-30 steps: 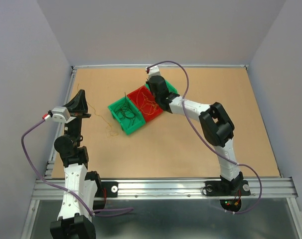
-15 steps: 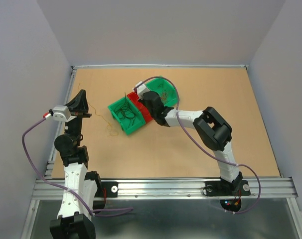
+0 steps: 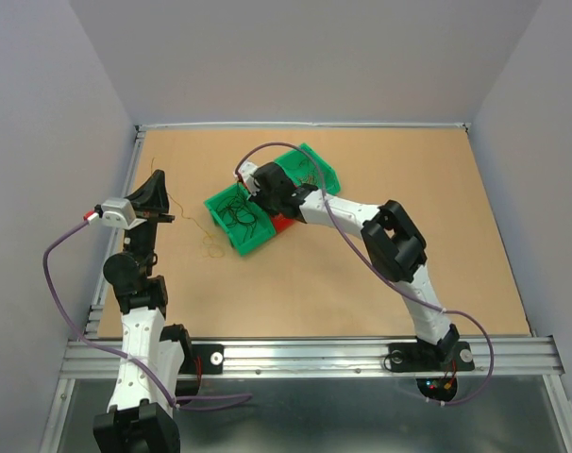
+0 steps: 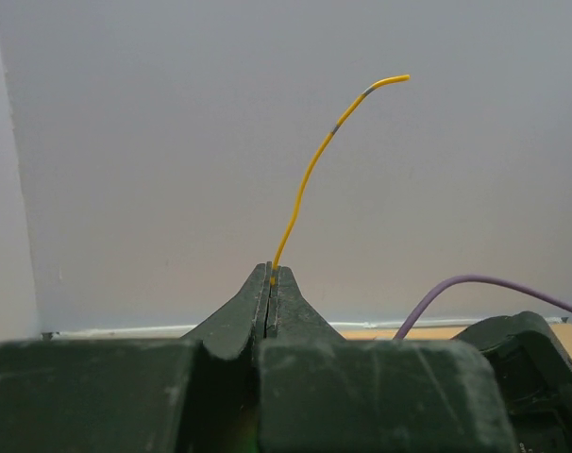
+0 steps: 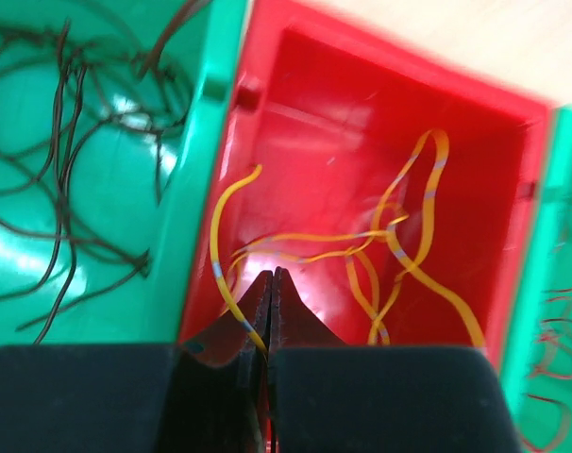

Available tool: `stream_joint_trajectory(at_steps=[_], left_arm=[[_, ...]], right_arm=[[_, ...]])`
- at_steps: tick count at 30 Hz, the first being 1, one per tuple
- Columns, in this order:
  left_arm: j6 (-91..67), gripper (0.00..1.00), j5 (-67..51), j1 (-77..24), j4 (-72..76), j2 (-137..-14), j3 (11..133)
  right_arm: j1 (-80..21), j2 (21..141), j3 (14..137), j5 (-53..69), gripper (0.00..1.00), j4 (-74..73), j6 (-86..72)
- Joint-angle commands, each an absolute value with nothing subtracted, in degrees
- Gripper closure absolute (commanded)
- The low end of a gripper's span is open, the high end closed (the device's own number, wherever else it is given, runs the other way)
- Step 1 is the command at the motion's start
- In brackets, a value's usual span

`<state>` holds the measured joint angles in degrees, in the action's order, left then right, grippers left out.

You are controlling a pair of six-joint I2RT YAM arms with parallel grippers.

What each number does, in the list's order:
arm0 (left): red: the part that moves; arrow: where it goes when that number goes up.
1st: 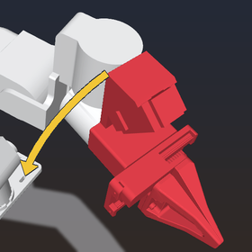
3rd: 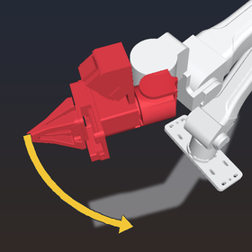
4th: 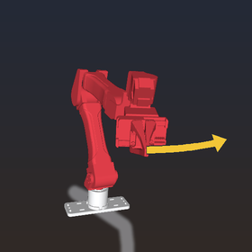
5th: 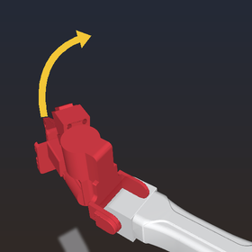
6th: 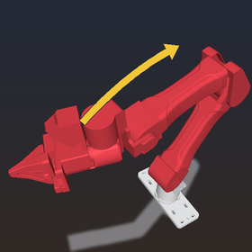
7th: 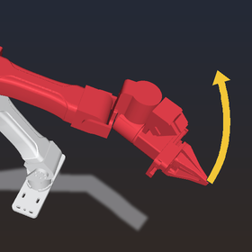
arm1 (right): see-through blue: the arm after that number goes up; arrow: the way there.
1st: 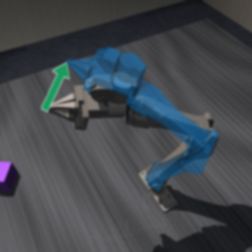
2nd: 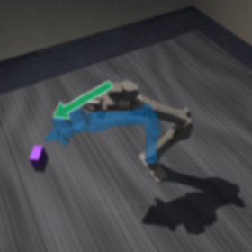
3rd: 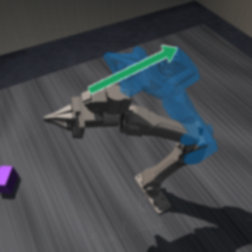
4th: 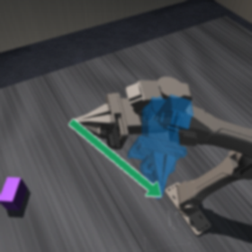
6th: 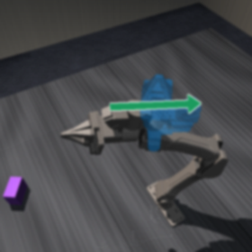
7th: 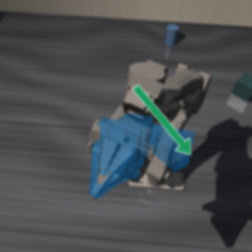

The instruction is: Untangle the cables

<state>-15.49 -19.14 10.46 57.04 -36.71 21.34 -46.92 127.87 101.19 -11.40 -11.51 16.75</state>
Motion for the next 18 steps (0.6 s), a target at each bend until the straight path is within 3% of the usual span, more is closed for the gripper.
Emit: stream_joint_trajectory(at_steps=[1, 10, 18], left_arm=[[-15.03, 0.98, -20.21, 10.11, 59.77, -36.47, 23.73], [-15.12, 0.99, -20.30, 10.02, 59.68, -36.56, 23.82], [-14.94, 0.99, -20.39, 9.93, 59.68, -36.65, 23.82]], right_arm=[[-46.67, 130.07, 104.76, -7.73, 0.99, -21.44, 14.07], [-40.96, 133.85, 106.87, 2.80, 0.99, -23.55, 12.04], [-40.52, 135.44, 111.27, 4.04, 0.97, -24.79, 10.73]])
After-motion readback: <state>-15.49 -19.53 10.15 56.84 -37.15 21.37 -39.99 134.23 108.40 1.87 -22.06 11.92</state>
